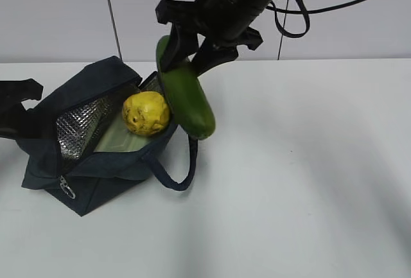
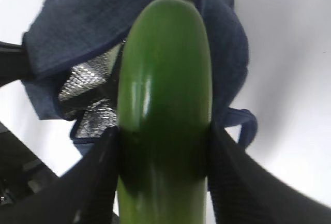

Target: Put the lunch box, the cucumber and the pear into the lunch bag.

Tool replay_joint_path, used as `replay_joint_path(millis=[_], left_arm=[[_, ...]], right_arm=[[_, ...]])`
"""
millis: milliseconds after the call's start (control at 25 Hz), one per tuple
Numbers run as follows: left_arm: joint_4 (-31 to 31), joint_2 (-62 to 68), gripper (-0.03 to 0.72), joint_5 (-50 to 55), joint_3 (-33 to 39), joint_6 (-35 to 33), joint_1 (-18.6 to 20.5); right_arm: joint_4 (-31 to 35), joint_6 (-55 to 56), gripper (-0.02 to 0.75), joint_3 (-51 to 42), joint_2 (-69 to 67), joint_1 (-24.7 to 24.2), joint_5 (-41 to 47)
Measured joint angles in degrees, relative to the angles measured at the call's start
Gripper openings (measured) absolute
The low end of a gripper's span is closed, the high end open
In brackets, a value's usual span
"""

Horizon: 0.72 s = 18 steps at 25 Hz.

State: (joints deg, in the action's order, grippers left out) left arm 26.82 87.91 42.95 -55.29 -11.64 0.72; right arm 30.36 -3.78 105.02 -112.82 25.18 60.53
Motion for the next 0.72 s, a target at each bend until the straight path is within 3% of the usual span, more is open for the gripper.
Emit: replay_joint_path(millis=[240,720], left_arm=[[0.81,0.00,0.001,0.00,0.00,0.00,0.00],[2.54,0.00,0.001,0.05,0.00,0.00,0.00]], right_arm=[[5.28,-0.34,0.354,0.00,0.00,2.92,-5.92],[6.54,-0.42,0.353,0.00,-2.06,11.58,-16.32]])
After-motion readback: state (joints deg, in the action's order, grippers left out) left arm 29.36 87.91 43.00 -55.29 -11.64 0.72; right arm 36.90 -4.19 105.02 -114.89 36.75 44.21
